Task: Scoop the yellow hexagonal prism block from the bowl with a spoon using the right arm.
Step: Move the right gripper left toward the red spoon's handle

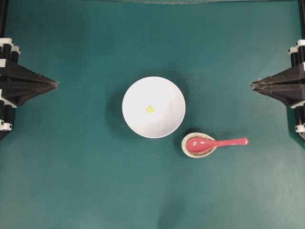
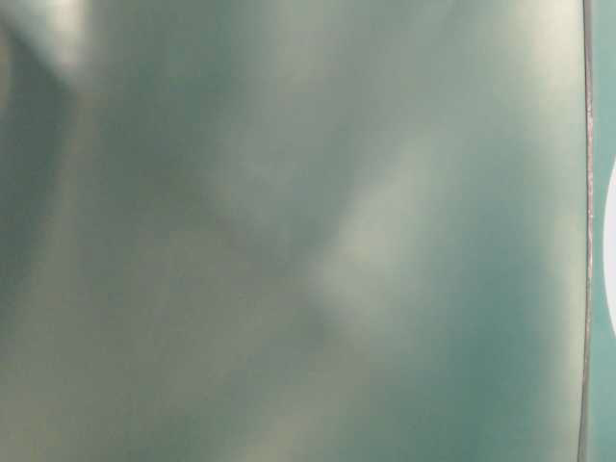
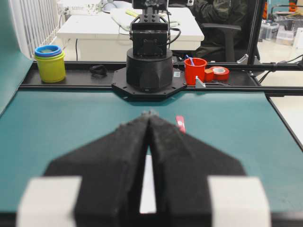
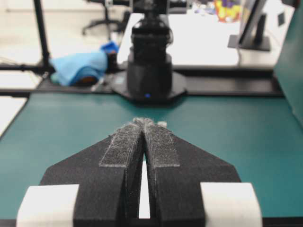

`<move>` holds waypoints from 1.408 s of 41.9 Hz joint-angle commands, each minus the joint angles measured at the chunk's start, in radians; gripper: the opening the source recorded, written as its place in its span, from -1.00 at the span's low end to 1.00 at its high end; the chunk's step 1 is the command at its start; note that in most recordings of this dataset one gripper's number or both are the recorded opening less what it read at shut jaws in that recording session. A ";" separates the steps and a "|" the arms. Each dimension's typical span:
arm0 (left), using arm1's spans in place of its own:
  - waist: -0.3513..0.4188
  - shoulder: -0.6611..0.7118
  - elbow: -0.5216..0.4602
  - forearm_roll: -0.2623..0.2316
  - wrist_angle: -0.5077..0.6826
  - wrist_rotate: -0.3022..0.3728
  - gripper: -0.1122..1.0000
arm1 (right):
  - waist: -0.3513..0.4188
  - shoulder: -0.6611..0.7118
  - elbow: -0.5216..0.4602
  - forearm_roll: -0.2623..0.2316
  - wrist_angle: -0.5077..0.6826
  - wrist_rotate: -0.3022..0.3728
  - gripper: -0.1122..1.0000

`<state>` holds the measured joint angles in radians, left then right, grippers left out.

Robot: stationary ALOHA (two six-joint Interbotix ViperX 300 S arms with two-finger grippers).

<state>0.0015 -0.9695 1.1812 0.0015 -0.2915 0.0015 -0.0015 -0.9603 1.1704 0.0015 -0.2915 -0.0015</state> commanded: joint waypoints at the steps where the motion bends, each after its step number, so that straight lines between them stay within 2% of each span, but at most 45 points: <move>1: 0.006 0.011 -0.018 0.014 0.015 0.000 -0.80 | -0.005 0.009 -0.009 0.000 0.003 0.003 -0.80; 5: 0.006 0.011 -0.020 0.017 0.026 0.000 -0.79 | -0.005 0.037 -0.029 0.014 0.060 0.025 -0.80; 19: 0.005 0.017 -0.018 0.017 0.031 0.002 -0.79 | -0.002 0.052 -0.040 0.014 0.106 0.034 -0.75; 21: 0.006 0.017 -0.018 0.017 0.031 0.002 -0.79 | 0.000 0.052 -0.040 0.014 0.115 0.034 -0.60; 26: 0.006 0.017 -0.018 0.017 0.029 0.002 -0.79 | 0.005 0.054 -0.038 0.014 0.132 0.034 0.00; 28: 0.006 0.017 -0.018 0.017 0.026 0.002 -0.79 | 0.008 0.058 -0.037 0.014 0.132 0.034 0.18; 30: 0.006 0.017 -0.017 0.017 0.021 0.002 -0.79 | 0.009 0.066 -0.035 0.014 0.130 0.034 0.28; 42: 0.006 0.011 -0.018 0.021 0.035 0.003 -0.79 | 0.029 0.169 -0.006 0.015 0.083 0.034 0.24; 53: 0.006 0.009 -0.018 0.021 0.066 0.025 -0.79 | 0.100 0.359 0.080 0.044 -0.169 0.035 0.24; 59: 0.006 0.009 -0.018 0.023 0.066 0.028 -0.79 | 0.150 0.476 0.127 0.083 -0.336 0.035 0.24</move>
<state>0.0046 -0.9649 1.1827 0.0215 -0.2194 0.0276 0.1273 -0.5246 1.2947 0.0675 -0.5507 0.0353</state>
